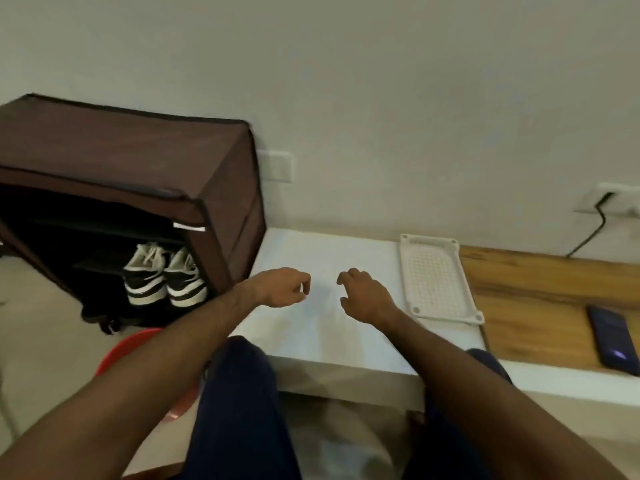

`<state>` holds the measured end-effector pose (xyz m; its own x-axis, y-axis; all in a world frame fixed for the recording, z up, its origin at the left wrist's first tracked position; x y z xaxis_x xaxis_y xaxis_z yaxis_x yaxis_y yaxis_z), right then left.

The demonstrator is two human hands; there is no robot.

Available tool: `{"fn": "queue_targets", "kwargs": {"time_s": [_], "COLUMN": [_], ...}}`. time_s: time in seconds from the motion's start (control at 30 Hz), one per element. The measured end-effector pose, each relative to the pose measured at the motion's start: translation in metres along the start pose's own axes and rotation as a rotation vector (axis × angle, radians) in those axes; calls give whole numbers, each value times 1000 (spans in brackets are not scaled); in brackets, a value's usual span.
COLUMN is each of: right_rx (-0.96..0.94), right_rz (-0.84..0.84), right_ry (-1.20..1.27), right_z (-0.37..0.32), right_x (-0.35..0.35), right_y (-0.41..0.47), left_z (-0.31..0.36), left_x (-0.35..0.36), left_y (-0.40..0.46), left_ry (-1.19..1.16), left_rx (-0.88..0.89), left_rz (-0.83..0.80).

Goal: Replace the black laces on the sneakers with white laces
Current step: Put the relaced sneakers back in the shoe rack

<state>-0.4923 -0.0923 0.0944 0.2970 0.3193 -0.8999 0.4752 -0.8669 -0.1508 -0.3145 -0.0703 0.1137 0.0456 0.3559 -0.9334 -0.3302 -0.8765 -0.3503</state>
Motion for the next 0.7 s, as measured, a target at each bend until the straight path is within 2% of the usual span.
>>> {"fn": "queue_targets", "kwargs": {"time_s": [0.1, 0.2, 0.27, 0.37, 0.47, 0.57, 0.7], "right_rx": [163, 278, 311, 263, 158, 64, -42], "right_rz": [-47, -112, -107, -161, -207, -209, -108], "right_ry": [-68, -147, -187, -244, -261, -297, -202], "right_z": [86, 145, 182, 219, 234, 229, 189], "right_x": [-12, -18, -22, -17, -12, -13, -34], "right_y": [-19, -31, -37, -47, -52, -50, -49], "left_z": [58, 96, 122, 148, 165, 170, 167], "left_x": [13, 29, 40, 55, 66, 68, 65], "left_y": [51, 84, 109, 140, 164, 178, 178], "left_ry": [-145, -336, -451, -618, -850, -1040, -1192], "left_rx": [0, -30, -51, -98, -182, -277, -313], "left_rz": [-31, 6, 3, -43, -106, -99, -105]}}
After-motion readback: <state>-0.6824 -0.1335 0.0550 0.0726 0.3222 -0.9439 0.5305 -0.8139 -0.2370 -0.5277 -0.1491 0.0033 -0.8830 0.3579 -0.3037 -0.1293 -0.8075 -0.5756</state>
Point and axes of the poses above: each hand's wrist, its own y-axis towards the middle knuckle, its own x-axis out of the palm, z = x × y, the point moved 6 cm from there along y, towards the middle knuckle, and after that the axes turned 13 degrees about y, right-handed, at the moved point
